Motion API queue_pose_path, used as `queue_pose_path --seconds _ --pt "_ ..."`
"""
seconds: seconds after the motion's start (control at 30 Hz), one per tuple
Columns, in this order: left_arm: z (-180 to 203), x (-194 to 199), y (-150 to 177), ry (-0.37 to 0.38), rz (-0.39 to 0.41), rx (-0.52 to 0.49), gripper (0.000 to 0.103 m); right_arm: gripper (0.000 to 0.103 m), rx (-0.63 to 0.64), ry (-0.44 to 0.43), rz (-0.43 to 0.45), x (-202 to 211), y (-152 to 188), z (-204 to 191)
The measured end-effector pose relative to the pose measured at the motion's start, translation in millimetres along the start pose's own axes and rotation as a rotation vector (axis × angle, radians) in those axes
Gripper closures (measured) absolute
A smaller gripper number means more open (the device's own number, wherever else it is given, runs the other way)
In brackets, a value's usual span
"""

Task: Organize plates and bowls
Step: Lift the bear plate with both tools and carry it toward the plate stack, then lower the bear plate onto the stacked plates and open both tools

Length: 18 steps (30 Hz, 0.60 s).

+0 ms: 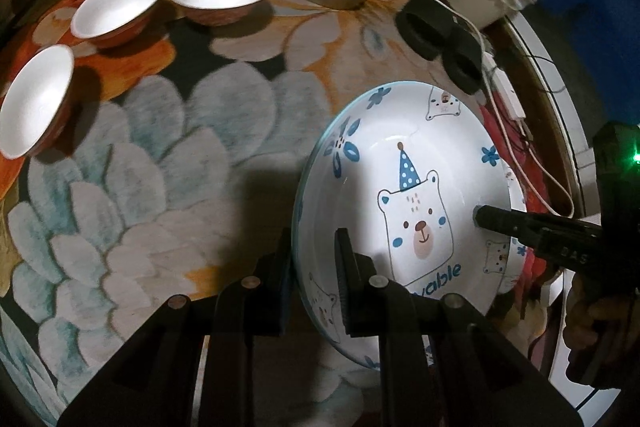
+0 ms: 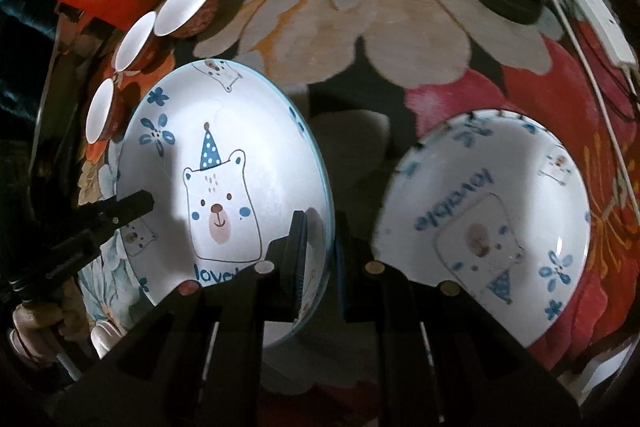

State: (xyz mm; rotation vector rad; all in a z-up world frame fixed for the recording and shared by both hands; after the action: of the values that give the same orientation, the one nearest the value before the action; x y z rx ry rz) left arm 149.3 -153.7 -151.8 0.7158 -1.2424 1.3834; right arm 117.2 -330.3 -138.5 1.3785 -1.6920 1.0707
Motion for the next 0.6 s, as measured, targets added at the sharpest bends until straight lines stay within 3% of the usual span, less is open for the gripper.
queue_pose_path --seconds 0.6 --pt "78.7 -14.0 -3.1 0.048 -0.017 -0.107 0.085 0.089 -0.113 0.056 0.029 39.7 18.6 64.0"
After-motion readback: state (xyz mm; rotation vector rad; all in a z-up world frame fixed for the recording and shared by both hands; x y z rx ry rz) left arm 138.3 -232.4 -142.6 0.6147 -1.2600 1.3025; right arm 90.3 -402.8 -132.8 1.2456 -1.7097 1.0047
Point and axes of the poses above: each gripper's, at about its wrist camera, not at the fingertips, and x roughly against the way its jaws point, z to its right, y to its underside, the point moved 7 cm from there along -x, roughly the way its jaws point, and after that the axes turned 7 degrees about -y, right-handed, at the moved point
